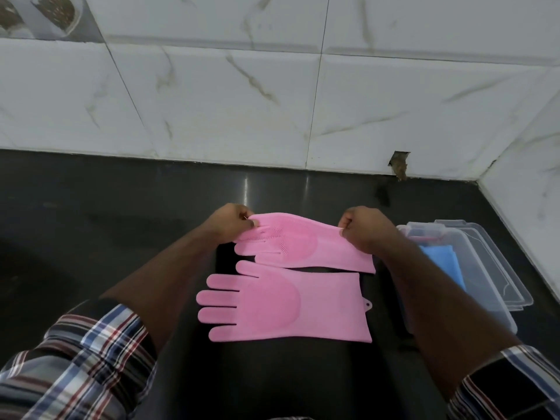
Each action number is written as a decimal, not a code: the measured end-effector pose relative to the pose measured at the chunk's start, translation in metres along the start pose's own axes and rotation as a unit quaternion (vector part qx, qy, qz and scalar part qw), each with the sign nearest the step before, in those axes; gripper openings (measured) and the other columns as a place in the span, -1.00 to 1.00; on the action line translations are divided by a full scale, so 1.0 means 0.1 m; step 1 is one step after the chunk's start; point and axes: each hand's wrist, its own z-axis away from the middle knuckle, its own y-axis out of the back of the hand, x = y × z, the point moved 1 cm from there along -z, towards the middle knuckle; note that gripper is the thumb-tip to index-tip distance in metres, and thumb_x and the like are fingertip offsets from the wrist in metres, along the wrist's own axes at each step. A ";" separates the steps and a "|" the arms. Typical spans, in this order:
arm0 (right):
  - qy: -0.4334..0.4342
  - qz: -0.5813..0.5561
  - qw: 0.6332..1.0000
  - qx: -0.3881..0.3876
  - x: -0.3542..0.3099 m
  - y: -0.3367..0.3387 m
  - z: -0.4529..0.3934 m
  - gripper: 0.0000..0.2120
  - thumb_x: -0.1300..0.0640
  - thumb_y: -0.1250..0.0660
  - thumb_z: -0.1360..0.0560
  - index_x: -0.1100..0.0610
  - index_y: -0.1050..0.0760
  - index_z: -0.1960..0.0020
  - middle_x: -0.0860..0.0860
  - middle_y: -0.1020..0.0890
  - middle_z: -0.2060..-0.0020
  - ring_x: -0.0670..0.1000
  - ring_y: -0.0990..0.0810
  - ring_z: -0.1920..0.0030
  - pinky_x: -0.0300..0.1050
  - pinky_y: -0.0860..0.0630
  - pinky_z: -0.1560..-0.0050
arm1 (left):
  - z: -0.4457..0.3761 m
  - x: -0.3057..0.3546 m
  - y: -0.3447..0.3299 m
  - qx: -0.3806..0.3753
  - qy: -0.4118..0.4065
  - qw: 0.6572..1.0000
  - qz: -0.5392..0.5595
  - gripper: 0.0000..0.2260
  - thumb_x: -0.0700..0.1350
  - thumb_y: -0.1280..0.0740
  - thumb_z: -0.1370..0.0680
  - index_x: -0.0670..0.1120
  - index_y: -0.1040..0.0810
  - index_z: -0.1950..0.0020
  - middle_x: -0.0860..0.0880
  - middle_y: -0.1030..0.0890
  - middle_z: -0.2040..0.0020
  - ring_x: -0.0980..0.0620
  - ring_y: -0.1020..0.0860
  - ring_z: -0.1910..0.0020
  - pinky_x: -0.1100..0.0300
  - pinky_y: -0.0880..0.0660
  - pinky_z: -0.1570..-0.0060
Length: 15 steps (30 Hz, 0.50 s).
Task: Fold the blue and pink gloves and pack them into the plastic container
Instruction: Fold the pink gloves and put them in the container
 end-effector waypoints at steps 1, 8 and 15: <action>0.002 -0.003 1.000 0.010 -0.01 0.02 0.05 -0.93 0.19 -0.32 -0.50 0.07 -0.57 0.11 0.01 -0.65 0.18 0.00 -0.58 0.16 -0.11 -0.49 0.16 | 0.06 0.01 0.03 0.009 -0.003 1.000 0.021 -0.82 -0.03 -0.43 -0.54 -0.15 -0.64 0.04 -0.08 -0.66 0.16 0.02 -0.55 0.22 0.15 -0.50 0.19; 0.051 -0.053 0.992 0.104 -0.11 0.26 0.47 -0.93 0.14 -0.33 -0.52 0.03 -0.58 0.09 -0.06 -0.62 0.19 -0.02 -0.58 0.13 -0.11 -0.47 0.15 | 0.58 0.18 0.44 0.053 -0.085 0.976 0.193 -0.91 -0.16 -0.39 -0.58 -0.17 -0.64 0.05 -0.04 -0.63 0.21 0.16 -0.52 0.30 0.33 -0.45 0.25; 0.065 -0.049 0.997 0.018 -0.05 -0.02 1.12 -0.93 0.12 -0.37 -0.50 -0.05 -0.57 0.11 -0.09 -0.64 0.13 -0.07 -0.57 0.10 -0.17 -0.46 0.12 | 1.36 -0.05 0.46 -0.080 -0.078 0.970 0.218 -0.97 -0.25 -0.43 -0.48 -0.18 -0.66 0.10 -0.13 -0.67 0.17 0.06 -0.58 0.20 0.23 -0.52 0.13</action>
